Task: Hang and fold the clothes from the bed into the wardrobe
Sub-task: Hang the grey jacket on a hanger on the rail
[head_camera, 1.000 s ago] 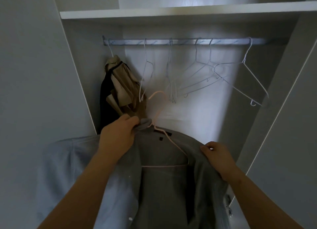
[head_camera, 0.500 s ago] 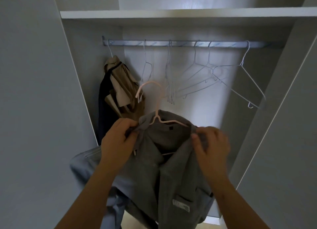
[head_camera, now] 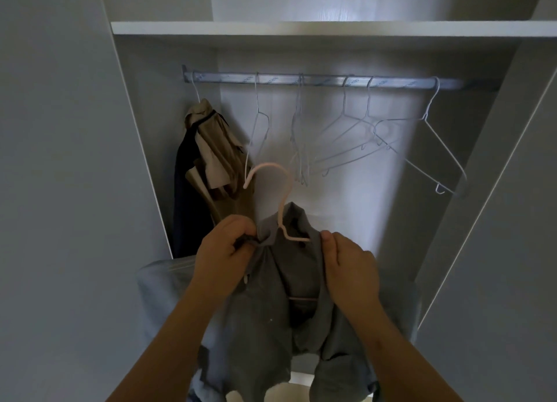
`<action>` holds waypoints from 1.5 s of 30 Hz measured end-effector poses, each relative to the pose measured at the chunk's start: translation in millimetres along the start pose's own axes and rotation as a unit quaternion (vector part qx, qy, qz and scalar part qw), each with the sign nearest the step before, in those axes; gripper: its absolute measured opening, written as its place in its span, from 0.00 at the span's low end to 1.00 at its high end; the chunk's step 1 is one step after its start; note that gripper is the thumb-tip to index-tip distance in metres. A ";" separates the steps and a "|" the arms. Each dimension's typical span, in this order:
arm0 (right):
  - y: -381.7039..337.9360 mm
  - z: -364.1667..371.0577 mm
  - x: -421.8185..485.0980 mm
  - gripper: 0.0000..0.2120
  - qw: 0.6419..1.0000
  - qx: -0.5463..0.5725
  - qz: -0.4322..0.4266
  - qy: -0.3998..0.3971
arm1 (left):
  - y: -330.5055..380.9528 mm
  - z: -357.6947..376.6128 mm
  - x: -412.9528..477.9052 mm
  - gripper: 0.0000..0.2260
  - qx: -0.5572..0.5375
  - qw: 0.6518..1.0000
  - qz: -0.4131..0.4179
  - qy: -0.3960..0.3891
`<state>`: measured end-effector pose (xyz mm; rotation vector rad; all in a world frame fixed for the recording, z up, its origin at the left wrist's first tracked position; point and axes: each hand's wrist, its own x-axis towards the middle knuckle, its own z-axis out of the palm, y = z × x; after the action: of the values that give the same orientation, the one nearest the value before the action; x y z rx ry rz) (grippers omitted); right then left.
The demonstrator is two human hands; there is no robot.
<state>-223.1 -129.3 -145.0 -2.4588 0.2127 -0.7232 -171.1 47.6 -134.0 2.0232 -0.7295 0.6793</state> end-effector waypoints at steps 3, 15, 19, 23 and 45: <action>-6.0 4.6 -1.0 0.19 1.000 0.017 -0.005 -0.015 | -0.6 3.8 -3.4 0.04 -0.012 1.000 -0.002 -0.028; 27.1 -0.3 10.2 0.20 0.983 0.041 0.174 0.044 | -13.3 -16.3 -8.1 0.06 0.170 0.985 -0.022 -0.006; 30.5 2.6 9.1 0.21 0.980 0.057 0.189 0.038 | 8.0 -9.7 -8.6 0.08 -0.039 0.935 -0.142 -0.323; 32.1 6.1 5.4 0.24 0.976 0.114 0.181 0.048 | 7.4 1.7 -5.7 0.03 -0.030 0.968 -0.172 -0.179; 46.5 -14.7 2.9 0.14 0.973 0.103 0.147 0.142 | 8.9 -2.1 13.2 0.14 0.068 0.994 -0.080 0.013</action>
<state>-228.3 -175.7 -159.4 -2.0624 0.5686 -0.9117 -168.8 42.1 -119.0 2.1657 -0.5112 0.6759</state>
